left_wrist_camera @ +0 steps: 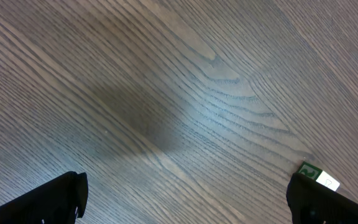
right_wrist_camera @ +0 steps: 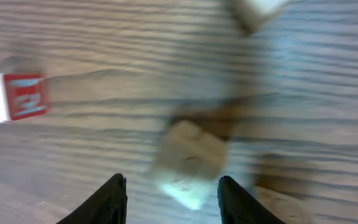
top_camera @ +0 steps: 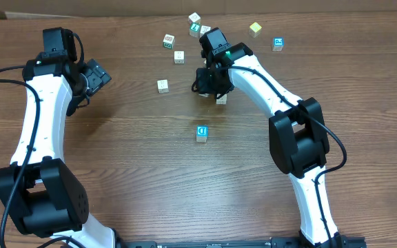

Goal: Form a tower
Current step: 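Lower the right gripper and close on the snail-printed Y block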

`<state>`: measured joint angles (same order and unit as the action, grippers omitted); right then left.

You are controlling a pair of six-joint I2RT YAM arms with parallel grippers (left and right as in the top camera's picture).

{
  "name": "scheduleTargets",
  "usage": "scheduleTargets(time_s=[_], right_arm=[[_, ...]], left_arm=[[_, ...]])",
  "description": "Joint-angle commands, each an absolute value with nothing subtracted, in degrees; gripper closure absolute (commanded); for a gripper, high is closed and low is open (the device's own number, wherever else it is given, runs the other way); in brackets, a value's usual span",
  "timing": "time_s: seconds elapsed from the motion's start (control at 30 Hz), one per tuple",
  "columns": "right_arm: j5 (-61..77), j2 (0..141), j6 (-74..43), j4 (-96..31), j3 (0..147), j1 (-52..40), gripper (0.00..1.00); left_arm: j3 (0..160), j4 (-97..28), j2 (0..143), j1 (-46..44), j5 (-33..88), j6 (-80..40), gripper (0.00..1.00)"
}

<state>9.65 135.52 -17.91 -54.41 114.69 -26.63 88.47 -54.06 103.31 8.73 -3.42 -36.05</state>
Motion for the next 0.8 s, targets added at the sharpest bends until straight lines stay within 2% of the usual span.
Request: scheduleTargets(time_s=[0.0, 0.2, 0.33, 0.57, 0.77], right_arm=[[17.63, 136.00, -17.61, -54.00, 115.46, -26.92, 0.55], [17.96, 136.00, -16.40, -51.86, 115.46, -27.75, 0.51], [13.32, 135.72, -16.25, -52.38, 116.36, -27.09, 0.50], [-2.81, 133.71, -16.51, -66.08, 127.26, -26.24, 0.42], [-3.40, 133.78, -20.47, -73.73, 125.54, -26.24, 0.36]], left_arm=[[89.62, -53.93, 103.72, 8.60, -3.38, -35.97, 0.00], [89.62, -53.95, 103.72, 8.62, -3.38, -35.97, 0.00], [89.62, -53.95, 103.72, 8.62, -3.38, -35.97, 0.00], [89.62, -53.95, 103.72, 8.60, -3.38, -35.97, 0.01], [89.62, -53.95, 103.72, 8.62, -3.38, -35.97, 0.01]])
